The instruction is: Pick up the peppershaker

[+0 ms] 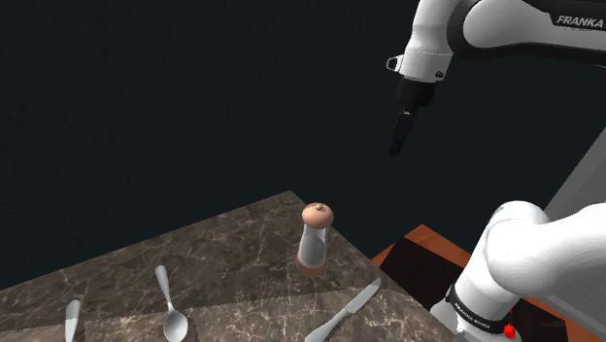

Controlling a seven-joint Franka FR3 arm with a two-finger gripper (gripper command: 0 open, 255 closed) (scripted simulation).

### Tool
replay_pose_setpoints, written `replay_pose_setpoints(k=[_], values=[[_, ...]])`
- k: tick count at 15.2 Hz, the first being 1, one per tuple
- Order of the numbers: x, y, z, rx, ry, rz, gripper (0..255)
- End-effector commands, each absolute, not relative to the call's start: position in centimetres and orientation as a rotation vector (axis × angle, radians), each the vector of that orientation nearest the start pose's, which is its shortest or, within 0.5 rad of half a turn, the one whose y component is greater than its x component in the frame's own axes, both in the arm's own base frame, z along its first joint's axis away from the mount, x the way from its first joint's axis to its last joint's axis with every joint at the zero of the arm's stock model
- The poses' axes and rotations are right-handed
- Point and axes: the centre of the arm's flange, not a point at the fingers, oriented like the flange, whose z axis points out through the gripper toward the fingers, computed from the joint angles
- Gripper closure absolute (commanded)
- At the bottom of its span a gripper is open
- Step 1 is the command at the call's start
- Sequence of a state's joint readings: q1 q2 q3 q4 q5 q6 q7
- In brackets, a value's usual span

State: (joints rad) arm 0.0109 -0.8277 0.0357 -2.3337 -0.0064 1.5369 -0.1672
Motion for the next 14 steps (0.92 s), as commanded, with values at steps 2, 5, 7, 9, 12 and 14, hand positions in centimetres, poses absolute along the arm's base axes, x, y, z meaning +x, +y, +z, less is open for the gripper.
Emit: replay_pose_setpoints(k=[2,5,7,9,12,14], values=[[29.3,3.1,60.7,-3.168,-0.314,-0.047,0],[29.8,7.2,59.5,-3.192,-0.293,-0.052,0],[30.2,9.9,58.7,-3.208,-0.279,-0.055,0],[30.5,12.6,57.9,-3.224,-0.264,-0.059,0],[31.2,16.6,56.5,-3.248,-0.242,-0.064,0],[31.6,19.3,55.6,-3.264,-0.227,-0.067,0]])
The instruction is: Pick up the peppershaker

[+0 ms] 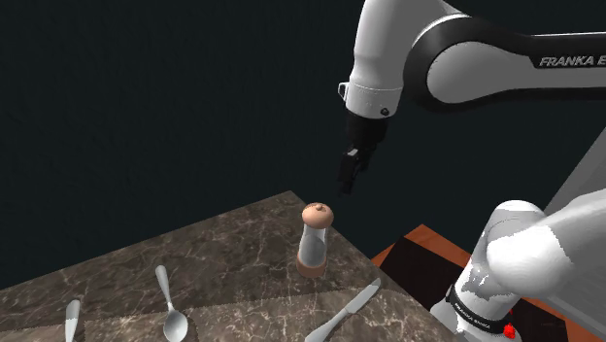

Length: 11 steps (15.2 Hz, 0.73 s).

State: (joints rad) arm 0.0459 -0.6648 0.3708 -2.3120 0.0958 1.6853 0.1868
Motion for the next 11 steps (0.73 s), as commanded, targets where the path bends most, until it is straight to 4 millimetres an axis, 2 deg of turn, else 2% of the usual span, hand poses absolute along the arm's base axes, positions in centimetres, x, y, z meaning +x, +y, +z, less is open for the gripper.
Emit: replay_pose_setpoints(k=[1,5,6,11], values=[[31.9,20.6,55.1,-3.272,-0.220,-0.069,0],[32.9,25.8,53.1,-3.304,-0.189,-0.076,0],[33.0,26.3,52.9,-3.307,-0.186,-0.077,0],[33.0,26.3,50.3,-3.307,-0.186,-0.077,0]])
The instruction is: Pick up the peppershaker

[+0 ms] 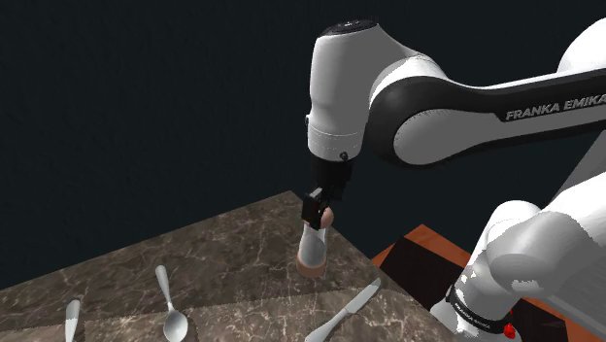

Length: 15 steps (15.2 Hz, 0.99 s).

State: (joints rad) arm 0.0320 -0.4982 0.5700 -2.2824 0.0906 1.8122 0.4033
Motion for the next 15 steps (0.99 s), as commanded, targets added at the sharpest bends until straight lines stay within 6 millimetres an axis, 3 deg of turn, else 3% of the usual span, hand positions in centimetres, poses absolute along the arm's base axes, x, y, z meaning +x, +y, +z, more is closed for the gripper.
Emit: replay_pose_setpoints(k=[1,4,5,15], values=[[33.02,26.32,49.72,-3.307,-0.186,-0.077,0],[33.02,26.32,48.89,-3.307,-0.186,-0.077,0],[32.96,26.26,48.86,-3.307,-0.186,-0.077,255],[33.02,26.32,49.42,-3.307,-0.186,-0.077,255]])
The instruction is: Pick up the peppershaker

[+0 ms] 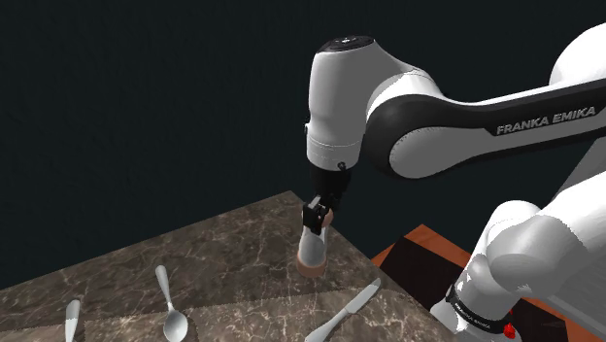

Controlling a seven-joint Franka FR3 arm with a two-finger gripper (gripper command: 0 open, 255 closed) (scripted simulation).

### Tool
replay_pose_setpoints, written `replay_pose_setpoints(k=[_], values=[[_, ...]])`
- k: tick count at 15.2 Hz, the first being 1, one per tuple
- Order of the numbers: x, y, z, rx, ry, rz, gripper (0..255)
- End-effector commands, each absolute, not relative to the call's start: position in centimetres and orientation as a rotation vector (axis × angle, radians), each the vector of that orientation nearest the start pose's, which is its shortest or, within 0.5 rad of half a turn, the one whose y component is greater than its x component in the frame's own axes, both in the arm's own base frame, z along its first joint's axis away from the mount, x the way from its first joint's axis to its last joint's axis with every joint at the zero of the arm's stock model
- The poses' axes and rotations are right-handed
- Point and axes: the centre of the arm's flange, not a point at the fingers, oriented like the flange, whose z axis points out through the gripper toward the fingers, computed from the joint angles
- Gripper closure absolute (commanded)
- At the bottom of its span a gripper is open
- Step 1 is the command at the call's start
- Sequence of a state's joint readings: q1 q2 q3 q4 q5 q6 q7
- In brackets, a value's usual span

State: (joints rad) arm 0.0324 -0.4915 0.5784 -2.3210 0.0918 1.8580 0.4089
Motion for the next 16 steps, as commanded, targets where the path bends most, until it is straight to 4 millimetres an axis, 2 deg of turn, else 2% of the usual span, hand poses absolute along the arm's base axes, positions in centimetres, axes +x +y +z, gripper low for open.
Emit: replay_pose_setpoints(k=[1,14,16], values=[[33.0,26.3,49.9,-3.307,-0.186,-0.077,255],[33.0,26.3,56.8,-3.307,-0.186,-0.077,255],[33.0,26.3,56.9,-3.307,-0.186,-0.077,255]])
